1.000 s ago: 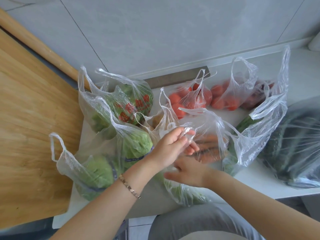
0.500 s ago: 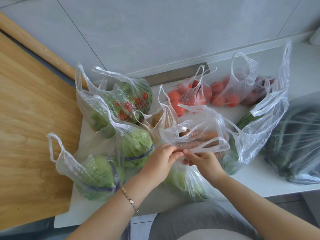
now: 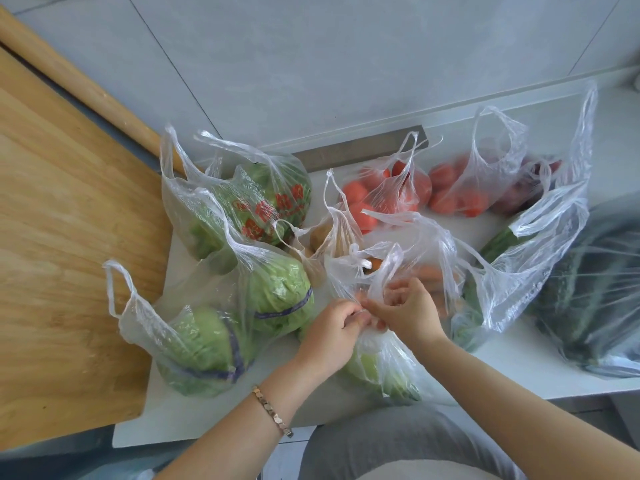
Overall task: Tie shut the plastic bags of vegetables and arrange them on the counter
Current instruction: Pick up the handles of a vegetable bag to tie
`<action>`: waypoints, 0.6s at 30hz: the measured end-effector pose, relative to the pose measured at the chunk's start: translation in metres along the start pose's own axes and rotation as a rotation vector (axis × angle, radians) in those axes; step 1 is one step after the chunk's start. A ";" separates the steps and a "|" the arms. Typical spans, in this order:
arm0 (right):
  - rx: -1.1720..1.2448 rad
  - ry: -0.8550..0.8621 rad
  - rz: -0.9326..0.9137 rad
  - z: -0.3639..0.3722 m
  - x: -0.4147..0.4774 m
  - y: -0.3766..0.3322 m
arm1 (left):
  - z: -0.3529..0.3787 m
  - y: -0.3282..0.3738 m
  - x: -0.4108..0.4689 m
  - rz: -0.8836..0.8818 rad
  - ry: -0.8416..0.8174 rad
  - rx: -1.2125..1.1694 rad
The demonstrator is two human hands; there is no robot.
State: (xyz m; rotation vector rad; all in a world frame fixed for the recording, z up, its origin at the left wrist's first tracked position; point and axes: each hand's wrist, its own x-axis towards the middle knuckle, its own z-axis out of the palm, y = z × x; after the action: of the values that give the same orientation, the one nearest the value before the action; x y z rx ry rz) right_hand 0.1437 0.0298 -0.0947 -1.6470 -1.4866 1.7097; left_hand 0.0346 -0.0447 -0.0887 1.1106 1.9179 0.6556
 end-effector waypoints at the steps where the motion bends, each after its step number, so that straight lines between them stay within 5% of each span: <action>1: 0.003 0.000 -0.022 -0.001 -0.001 -0.001 | 0.001 0.001 0.000 -0.014 -0.010 -0.001; 9: -0.082 -0.041 -0.301 -0.005 -0.025 0.010 | -0.002 0.006 0.001 -0.362 -0.066 -0.466; 13: -0.375 0.006 -0.664 0.000 -0.021 0.020 | -0.002 0.008 0.001 -0.349 -0.106 -0.377; 18: -0.590 -0.141 -0.772 0.002 -0.012 0.020 | -0.011 0.015 -0.005 -0.110 -0.169 -0.054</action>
State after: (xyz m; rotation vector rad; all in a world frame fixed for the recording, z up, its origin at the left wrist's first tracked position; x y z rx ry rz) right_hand 0.1536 0.0117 -0.1057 -0.9204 -2.4339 1.0172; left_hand 0.0336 -0.0428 -0.0696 0.9868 1.7917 0.5326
